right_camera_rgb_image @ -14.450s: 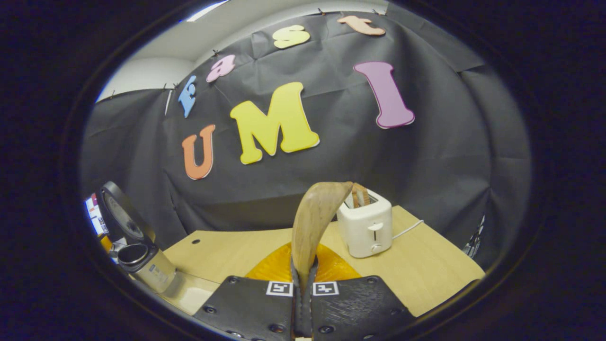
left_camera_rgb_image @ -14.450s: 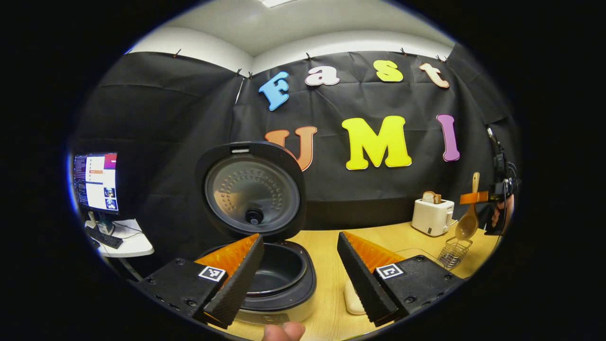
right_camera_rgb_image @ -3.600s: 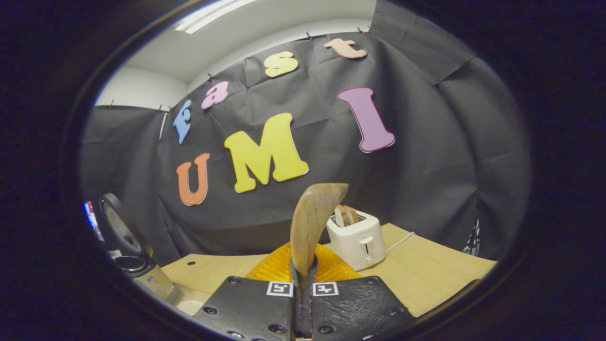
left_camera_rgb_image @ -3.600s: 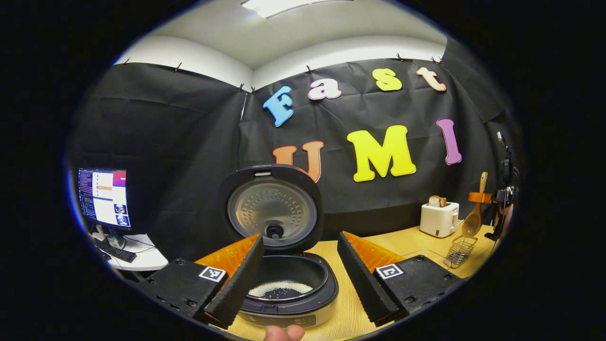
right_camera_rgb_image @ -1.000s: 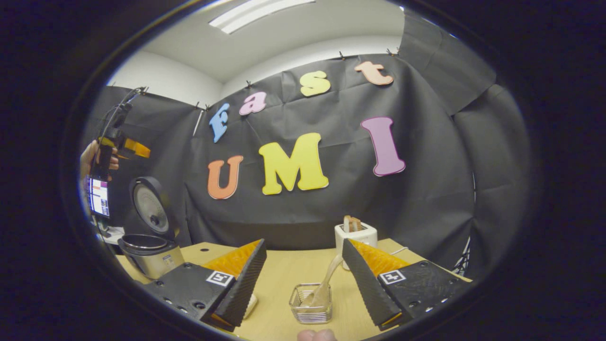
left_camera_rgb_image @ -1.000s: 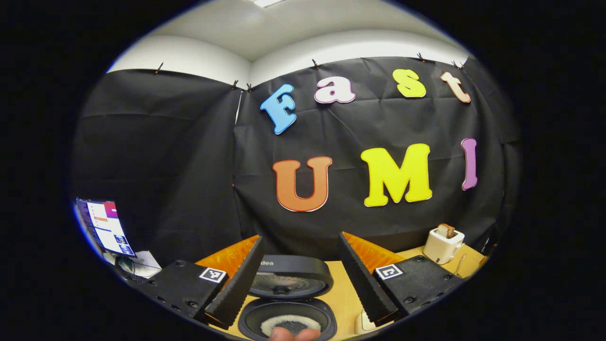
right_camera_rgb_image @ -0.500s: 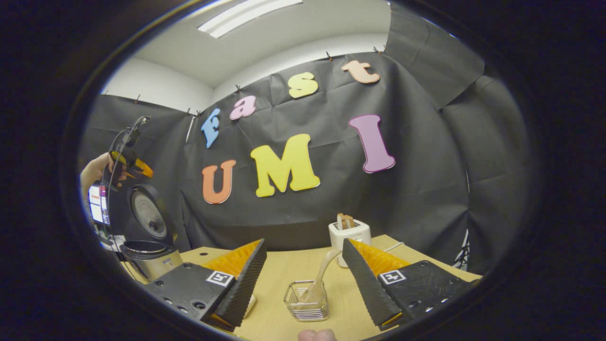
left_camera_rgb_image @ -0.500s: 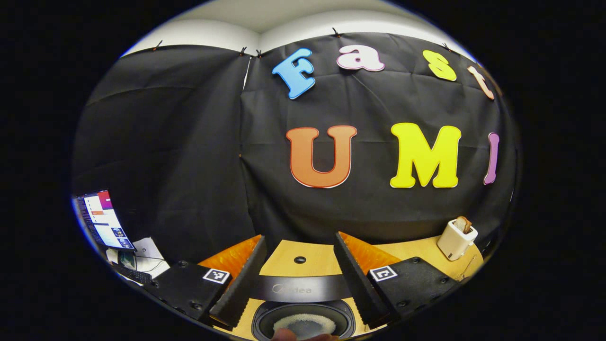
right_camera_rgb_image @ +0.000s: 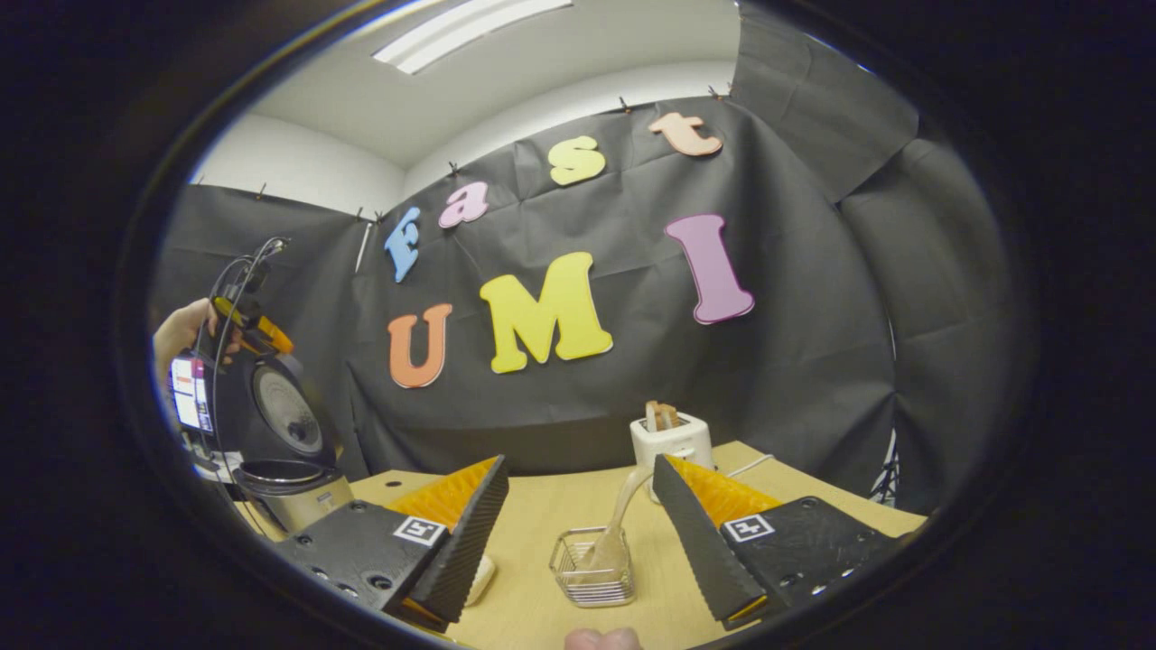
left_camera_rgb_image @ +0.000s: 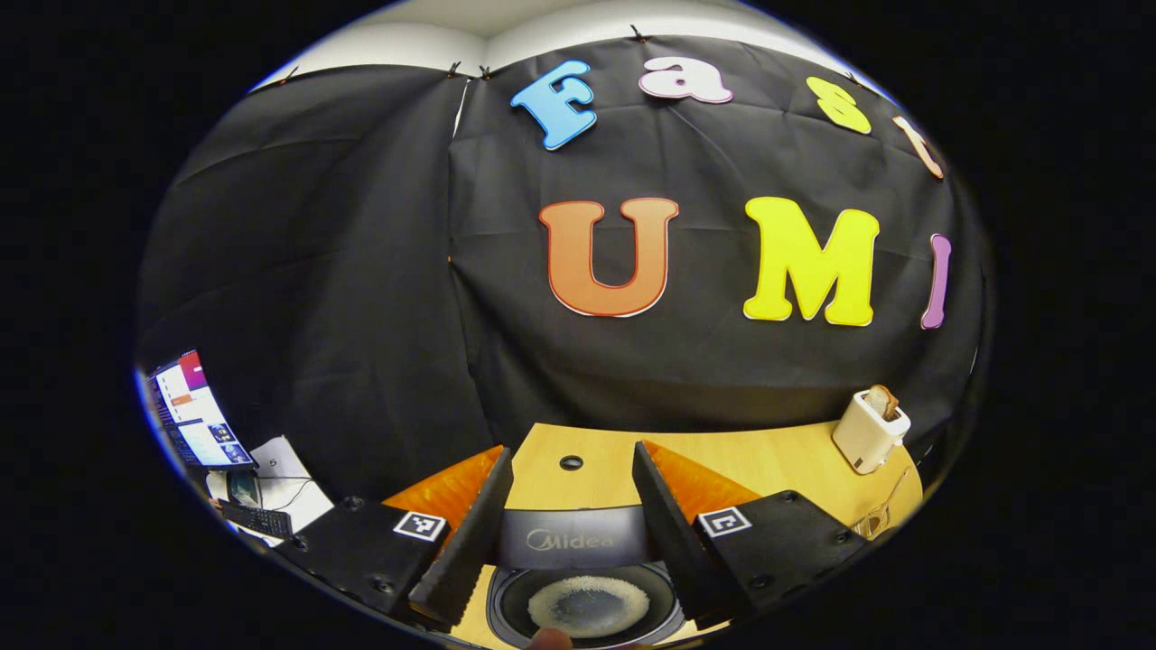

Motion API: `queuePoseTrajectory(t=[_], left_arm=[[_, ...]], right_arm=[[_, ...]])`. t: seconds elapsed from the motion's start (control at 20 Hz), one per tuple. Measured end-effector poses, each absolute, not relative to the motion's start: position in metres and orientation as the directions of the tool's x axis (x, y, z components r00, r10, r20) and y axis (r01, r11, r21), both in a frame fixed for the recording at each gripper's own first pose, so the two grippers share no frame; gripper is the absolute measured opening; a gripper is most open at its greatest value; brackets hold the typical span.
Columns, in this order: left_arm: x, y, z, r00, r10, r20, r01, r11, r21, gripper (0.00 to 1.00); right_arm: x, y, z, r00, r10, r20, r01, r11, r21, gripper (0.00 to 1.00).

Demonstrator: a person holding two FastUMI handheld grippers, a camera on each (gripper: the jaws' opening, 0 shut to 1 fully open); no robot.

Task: Close the left gripper, press the button to open the rice cooker; take a wooden spoon from the chopstick holder with the right hand, scoop a spoonful of rice and pour it into the rice cooker, then put the wooden spoon back into the chopstick holder.

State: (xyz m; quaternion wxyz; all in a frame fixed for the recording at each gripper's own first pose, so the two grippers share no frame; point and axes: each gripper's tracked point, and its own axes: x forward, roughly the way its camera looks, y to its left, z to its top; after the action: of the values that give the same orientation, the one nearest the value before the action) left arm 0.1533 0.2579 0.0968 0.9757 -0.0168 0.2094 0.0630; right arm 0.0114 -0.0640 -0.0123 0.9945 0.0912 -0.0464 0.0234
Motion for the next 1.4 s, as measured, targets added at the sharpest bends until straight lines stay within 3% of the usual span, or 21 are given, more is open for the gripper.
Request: queuePoseTrajectory(t=[0.15, 0.2, 0.25, 0.7, 0.75, 0.8, 0.9, 1.25, 1.3, 1.4], left_arm=[[0.137, 0.255, 0.093, 0.909, 0.116, -0.4, -0.127, 0.992, 0.001, 0.86], [0.13, 0.254, 0.091, 0.912, 0.117, -0.393, -0.129, 0.992, -0.005, 0.86], [0.124, 0.252, 0.089, 0.917, 0.115, -0.383, -0.131, 0.991, -0.015, 0.86], [0.053, 0.233, 0.044, 0.935, 0.092, -0.342, -0.111, 0.993, -0.038, 0.87], [0.044, 0.232, 0.037, 0.938, 0.097, -0.333, -0.113, 0.993, -0.031, 0.86], [0.037, 0.23, 0.029, 0.94, 0.102, -0.325, -0.117, 0.993, -0.028, 0.86], [0.024, 0.227, 0.011, 0.94, 0.113, -0.321, -0.128, 0.991, -0.027, 0.86], [0.002, 0.219, -0.035, 0.931, 0.16, -0.327, -0.172, 0.985, -0.008, 0.86], [0.002, 0.218, -0.037, 0.933, 0.161, -0.322, -0.173, 0.985, -0.007, 0.87], [-0.002, 0.216, -0.048, 0.931, 0.158, -0.33, -0.169, 0.986, -0.006, 0.86]], right_arm=[[0.01, -0.046, -0.013, 0.993, 0.073, 0.093, -0.088, 0.983, 0.164, 0.95], [0.008, -0.041, -0.012, 0.992, 0.083, 0.097, -0.097, 0.983, 0.157, 0.91], [0.006, -0.037, -0.011, 0.991, 0.09, 0.1, -0.104, 0.983, 0.149, 0.95], [-0.012, -0.017, -0.015, 0.989, 0.11, 0.096, -0.12, 0.986, 0.114, 0.95], [-0.014, -0.014, -0.015, 0.989, 0.113, 0.097, -0.124, 0.986, 0.111, 0.91], [-0.014, -0.011, -0.014, 0.988, 0.116, 0.099, -0.126, 0.986, 0.107, 0.95], [-0.018, -0.008, -0.014, 0.988, 0.119, 0.103, -0.129, 0.987, 0.099, 0.95], [-0.024, -0.011, -0.02, 0.99, 0.109, 0.093, -0.118, 0.989, 0.092, 0.95], [-0.025, -0.013, -0.021, 0.991, 0.104, 0.09, -0.112, 0.99, 0.089, 0.91], [-0.027, -0.019, -0.022, 0.992, 0.09, 0.089, -0.098, 0.992, 0.086, 0.95]])
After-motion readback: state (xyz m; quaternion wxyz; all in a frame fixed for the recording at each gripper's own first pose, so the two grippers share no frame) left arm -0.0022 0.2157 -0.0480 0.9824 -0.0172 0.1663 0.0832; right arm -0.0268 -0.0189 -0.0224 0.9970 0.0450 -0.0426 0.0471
